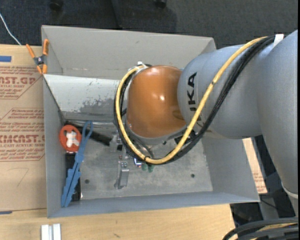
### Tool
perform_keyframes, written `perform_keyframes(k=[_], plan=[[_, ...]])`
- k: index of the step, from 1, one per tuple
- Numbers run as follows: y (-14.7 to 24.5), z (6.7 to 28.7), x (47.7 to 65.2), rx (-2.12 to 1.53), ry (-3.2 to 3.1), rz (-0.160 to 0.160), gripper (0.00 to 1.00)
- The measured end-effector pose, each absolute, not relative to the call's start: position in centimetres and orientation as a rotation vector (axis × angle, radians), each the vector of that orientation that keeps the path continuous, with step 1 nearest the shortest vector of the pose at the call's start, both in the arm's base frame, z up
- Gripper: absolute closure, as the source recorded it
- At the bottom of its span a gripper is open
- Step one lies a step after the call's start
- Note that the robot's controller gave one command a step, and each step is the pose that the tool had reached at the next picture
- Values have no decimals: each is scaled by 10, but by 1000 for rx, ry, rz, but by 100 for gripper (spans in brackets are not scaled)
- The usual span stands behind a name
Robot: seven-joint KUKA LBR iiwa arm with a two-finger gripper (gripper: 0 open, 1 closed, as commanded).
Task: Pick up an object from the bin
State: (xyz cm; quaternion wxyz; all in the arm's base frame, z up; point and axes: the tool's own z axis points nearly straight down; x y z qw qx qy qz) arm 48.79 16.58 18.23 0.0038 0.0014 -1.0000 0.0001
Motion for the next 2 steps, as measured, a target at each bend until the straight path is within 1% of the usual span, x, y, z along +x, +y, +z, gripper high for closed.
perform_keyframes(k=[1,2], plan=[[165,187,490,1,-3142,-2,0],[143,69,564,-103,-3133,-1,0]])
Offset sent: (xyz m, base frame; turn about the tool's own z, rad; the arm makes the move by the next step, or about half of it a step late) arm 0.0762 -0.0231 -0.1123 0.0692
